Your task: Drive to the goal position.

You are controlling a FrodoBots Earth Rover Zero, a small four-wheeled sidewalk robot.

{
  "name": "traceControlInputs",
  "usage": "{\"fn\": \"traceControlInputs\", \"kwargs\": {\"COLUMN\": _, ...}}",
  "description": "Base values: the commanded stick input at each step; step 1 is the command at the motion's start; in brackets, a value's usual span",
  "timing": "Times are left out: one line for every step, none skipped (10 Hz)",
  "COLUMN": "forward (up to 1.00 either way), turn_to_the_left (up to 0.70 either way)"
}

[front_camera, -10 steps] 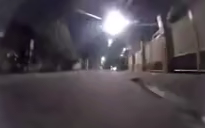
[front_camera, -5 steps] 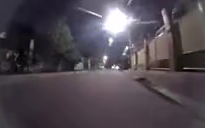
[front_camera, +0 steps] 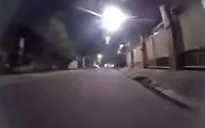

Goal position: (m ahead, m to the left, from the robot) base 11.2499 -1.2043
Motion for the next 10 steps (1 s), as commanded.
{"fn": "traceControlInputs", "kwargs": {"forward": 0.70, "turn_to_the_left": 0.00}}
{"fn": "traceControlInputs", "kwargs": {"forward": 0.70, "turn_to_the_left": 0.00}}
{"fn": "traceControlInputs", "kwargs": {"forward": 0.70, "turn_to_the_left": 0.00}}
{"fn": "traceControlInputs", "kwargs": {"forward": 0.70, "turn_to_the_left": 0.00}}
{"fn": "traceControlInputs", "kwargs": {"forward": 0.70, "turn_to_the_left": 0.00}}
{"fn": "traceControlInputs", "kwargs": {"forward": 0.70, "turn_to_the_left": 0.00}}
{"fn": "traceControlInputs", "kwargs": {"forward": 0.70, "turn_to_the_left": -0.10}}
{"fn": "traceControlInputs", "kwargs": {"forward": 0.70, "turn_to_the_left": -0.34}}
{"fn": "traceControlInputs", "kwargs": {"forward": 0.70, "turn_to_the_left": -0.35}}
{"fn": "traceControlInputs", "kwargs": {"forward": 0.70, "turn_to_the_left": -0.20}}
